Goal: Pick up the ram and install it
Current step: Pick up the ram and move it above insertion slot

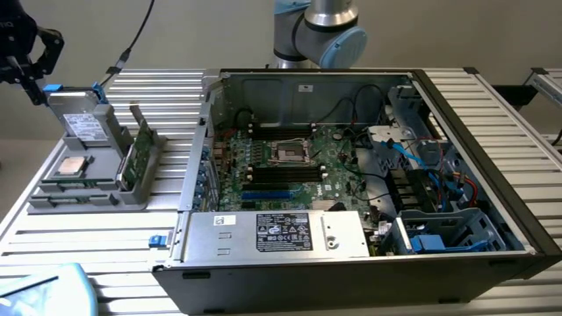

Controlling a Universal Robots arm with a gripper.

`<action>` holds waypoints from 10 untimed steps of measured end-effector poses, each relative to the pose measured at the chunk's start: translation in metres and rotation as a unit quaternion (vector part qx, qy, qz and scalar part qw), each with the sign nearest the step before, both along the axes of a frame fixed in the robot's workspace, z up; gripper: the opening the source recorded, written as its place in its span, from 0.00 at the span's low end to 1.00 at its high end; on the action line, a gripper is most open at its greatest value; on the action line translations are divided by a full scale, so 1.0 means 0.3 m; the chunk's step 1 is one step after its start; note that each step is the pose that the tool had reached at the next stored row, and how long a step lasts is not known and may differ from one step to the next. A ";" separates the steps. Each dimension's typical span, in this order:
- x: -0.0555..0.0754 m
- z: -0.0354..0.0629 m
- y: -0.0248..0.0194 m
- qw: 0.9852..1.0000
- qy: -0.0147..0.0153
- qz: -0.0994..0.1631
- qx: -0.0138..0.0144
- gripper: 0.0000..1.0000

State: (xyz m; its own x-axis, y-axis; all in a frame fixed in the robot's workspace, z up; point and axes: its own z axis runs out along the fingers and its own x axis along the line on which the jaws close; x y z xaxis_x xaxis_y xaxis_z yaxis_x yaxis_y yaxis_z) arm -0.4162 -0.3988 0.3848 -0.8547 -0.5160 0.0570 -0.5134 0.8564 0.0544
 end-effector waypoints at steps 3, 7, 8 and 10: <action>0.000 -0.001 0.000 1.000 0.000 0.027 0.000 0.11; 0.000 -0.003 0.000 0.998 0.000 0.064 0.000 0.11; 0.000 -0.003 0.000 0.997 0.000 0.072 0.000 0.11; 0.000 -0.004 0.000 0.996 0.000 0.091 0.000 0.11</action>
State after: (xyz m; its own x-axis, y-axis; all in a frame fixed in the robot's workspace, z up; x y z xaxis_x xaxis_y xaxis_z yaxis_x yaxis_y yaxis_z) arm -0.4162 -0.3988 0.3836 -0.7468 -0.6626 0.0570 -0.6604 0.7490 0.0544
